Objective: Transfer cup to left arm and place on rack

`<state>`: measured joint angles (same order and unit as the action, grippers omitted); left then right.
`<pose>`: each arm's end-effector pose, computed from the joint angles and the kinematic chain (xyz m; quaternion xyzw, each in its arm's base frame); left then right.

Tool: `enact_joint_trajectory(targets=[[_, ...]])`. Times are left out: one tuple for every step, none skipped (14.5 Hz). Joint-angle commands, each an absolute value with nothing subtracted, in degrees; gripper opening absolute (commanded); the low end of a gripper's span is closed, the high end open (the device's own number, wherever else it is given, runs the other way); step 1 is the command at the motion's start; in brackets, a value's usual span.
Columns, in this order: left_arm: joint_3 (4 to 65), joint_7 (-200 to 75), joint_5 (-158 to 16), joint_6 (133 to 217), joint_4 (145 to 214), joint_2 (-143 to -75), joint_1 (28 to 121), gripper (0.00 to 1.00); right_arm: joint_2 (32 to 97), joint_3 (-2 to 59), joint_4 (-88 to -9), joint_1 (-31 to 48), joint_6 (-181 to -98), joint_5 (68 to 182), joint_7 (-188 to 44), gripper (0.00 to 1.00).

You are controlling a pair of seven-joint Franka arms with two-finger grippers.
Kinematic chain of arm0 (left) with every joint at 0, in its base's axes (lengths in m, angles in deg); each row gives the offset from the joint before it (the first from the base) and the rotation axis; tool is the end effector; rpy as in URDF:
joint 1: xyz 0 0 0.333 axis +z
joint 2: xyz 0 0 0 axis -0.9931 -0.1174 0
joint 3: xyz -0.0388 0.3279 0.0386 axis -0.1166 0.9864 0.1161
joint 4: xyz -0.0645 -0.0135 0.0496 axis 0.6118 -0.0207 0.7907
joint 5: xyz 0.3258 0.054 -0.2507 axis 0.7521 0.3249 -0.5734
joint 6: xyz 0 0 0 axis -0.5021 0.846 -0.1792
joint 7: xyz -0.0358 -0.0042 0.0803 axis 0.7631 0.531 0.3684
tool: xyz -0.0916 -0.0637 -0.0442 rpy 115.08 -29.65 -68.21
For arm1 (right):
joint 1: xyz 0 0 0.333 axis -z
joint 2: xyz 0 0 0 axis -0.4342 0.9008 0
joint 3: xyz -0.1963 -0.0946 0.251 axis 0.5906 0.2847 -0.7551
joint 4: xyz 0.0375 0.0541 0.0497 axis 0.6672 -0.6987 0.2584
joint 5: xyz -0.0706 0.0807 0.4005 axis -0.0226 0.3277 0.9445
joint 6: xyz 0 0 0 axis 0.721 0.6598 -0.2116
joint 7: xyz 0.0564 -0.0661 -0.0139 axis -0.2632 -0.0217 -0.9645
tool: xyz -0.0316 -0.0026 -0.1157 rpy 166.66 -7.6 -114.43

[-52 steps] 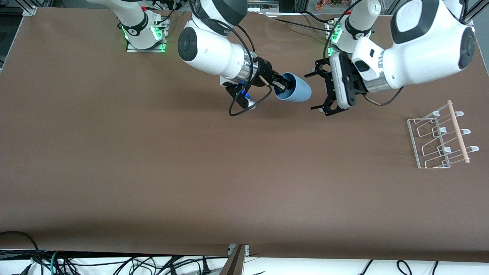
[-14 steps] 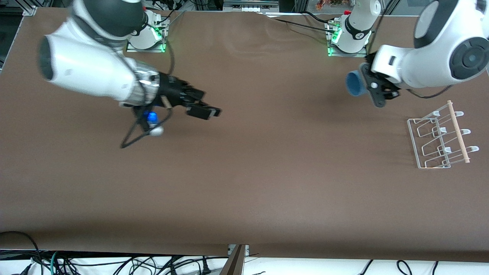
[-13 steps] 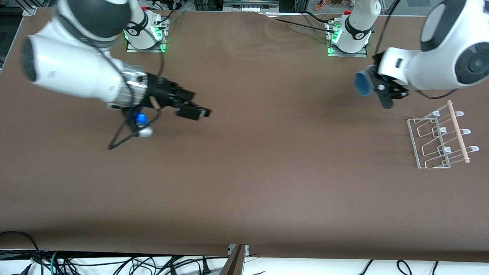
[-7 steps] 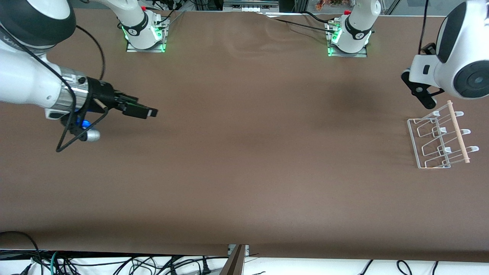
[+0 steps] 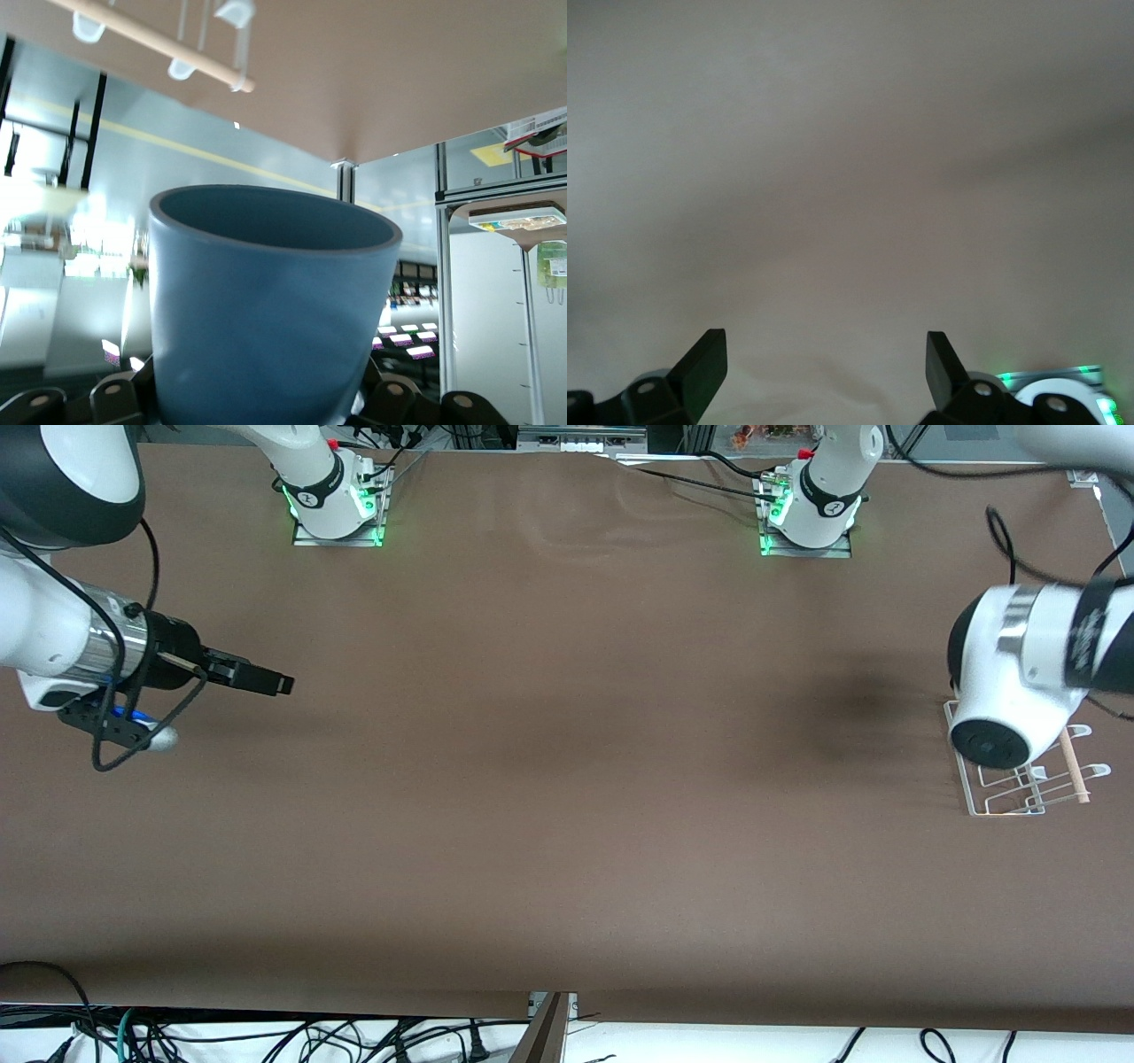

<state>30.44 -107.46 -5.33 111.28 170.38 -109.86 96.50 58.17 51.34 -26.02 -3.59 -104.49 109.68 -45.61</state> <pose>0.5961 0.0680 0.4088 -0.7371 0.2976 0.5434 0.2699 0.6345 0.1075 0.5650 -0.9753 0.1567 0.1228 0.0958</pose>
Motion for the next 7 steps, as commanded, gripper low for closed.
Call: enact_joint_trajectory(targets=[[30.08, -104.56, -0.6, 109.85, 174.28, -113.03, 99.86, 0.07, 48.02, 42.59, -38.73, 1.27, -110.67, 102.29, -47.88, 0.99], [29.99, -103.78, 0.2, 110.2, 176.13, -113.56, 99.69, 0.06, 46.35, 36.54, -41.02, 5.65, -112.08, 99.9, -47.97, 0.99], [29.99, -102.2, 0.21, 110.38, 176.5, -113.74, 99.17, 0.06, 45.46, 31.26, -42.44, 9.7, -113.14, 97.79, -47.97, 0.99], [30.08, -100.8, 0.29, 110.55, 176.59, -114.01, 98.64, 0.06, 44.32, 27.64, -44.11, 12.35, -114.45, 95.25, -48.06, 0.99], [30.08, -100.35, 0.29, 111.25, 176.59, -114.97, 99.07, 0.06, 42.66, 25.26, -46.91, 13.86, -116.81, 92.79, -48.41, 0.99], [30.17, -99.56, 0.56, 112.82, 176.93, -115.58, 99.43, 0.06, 40.38, 23.75, -50.33, 15.26, -119.62, 91.8, -48.94, 0.99], [30.08, -99.29, 2.56, 114.14, 178.24, -115.59, 99.69, 0.06, 38.35, 22.78, -53.5, 17.1, -122.17, 91.71, -49.64, 0.99]])
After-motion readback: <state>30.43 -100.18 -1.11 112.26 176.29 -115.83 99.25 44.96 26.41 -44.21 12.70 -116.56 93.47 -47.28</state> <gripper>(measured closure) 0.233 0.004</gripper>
